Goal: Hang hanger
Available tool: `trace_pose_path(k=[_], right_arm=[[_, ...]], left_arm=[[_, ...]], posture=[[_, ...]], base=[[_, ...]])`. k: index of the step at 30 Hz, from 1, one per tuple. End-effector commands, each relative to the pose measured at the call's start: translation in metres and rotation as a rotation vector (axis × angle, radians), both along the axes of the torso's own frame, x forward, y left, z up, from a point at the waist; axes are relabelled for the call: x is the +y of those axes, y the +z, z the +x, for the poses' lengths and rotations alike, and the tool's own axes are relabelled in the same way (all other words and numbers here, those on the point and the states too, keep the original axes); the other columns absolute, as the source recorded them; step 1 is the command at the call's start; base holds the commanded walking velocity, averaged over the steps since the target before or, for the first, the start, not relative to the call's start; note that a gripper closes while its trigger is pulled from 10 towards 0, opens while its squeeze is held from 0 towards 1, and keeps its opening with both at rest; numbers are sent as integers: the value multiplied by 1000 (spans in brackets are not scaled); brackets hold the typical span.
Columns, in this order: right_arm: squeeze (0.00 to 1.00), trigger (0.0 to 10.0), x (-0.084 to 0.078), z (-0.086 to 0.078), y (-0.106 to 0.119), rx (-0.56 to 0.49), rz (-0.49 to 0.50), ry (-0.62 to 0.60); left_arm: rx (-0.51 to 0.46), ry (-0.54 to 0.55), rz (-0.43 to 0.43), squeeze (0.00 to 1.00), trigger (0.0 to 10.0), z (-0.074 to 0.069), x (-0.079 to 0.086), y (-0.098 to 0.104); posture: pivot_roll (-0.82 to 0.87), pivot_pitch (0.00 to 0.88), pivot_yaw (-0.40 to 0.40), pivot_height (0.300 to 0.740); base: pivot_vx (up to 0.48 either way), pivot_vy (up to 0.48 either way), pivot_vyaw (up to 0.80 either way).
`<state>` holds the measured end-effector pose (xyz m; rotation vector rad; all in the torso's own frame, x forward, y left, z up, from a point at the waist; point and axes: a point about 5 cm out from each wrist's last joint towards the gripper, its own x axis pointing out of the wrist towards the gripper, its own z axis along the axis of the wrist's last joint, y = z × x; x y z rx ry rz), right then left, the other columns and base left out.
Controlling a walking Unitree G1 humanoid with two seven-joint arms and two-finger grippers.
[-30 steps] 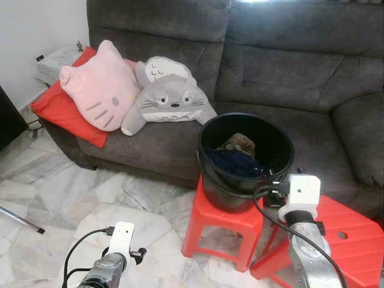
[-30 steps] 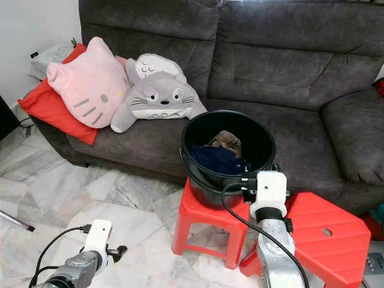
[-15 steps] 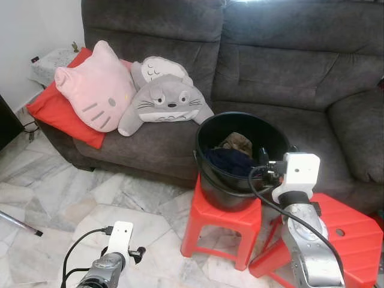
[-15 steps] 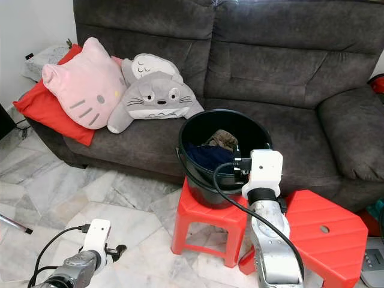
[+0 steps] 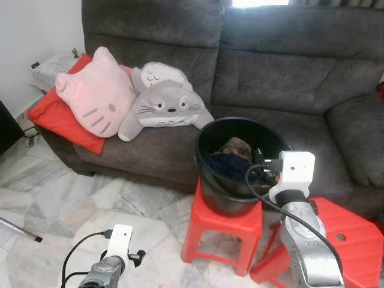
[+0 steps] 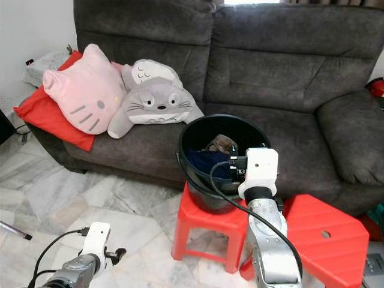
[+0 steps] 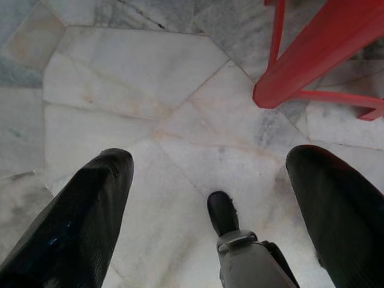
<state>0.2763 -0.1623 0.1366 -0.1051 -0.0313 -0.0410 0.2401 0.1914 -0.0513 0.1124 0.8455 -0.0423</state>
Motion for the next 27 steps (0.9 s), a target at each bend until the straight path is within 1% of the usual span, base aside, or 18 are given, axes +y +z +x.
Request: trace_pose_path(k=[1,7,20,24,27], right_arm=[[0,10000,4,1,8,-21,5,17],[0,10000,8,3,9,-18,10,33],[0,10000,10,6,8,10,-3,48],[0,10000,10,10,5,55,-43,70],[0,10000,11,13,0,121,-78,120]], left_arm=[[-1,8,-4,0,10000,-1,2,0],[-1,5,-5,0,10000,-1,1,0],[-1,-5,-3,0,10000,-1,1,0],[-1,-7,-2,0,10000,-1,1,0],[-1,-9,-2,0,10000,0,1,0]], posture=[[-133,0,-4,740],[-133,0,-4,740],[-127,0,-6,740],[-126,0,-7,740],[-127,0,-7,740]], base=[[296,0,0],[304,0,0],[313,0,0],[318,0,0],[0,0,0]])
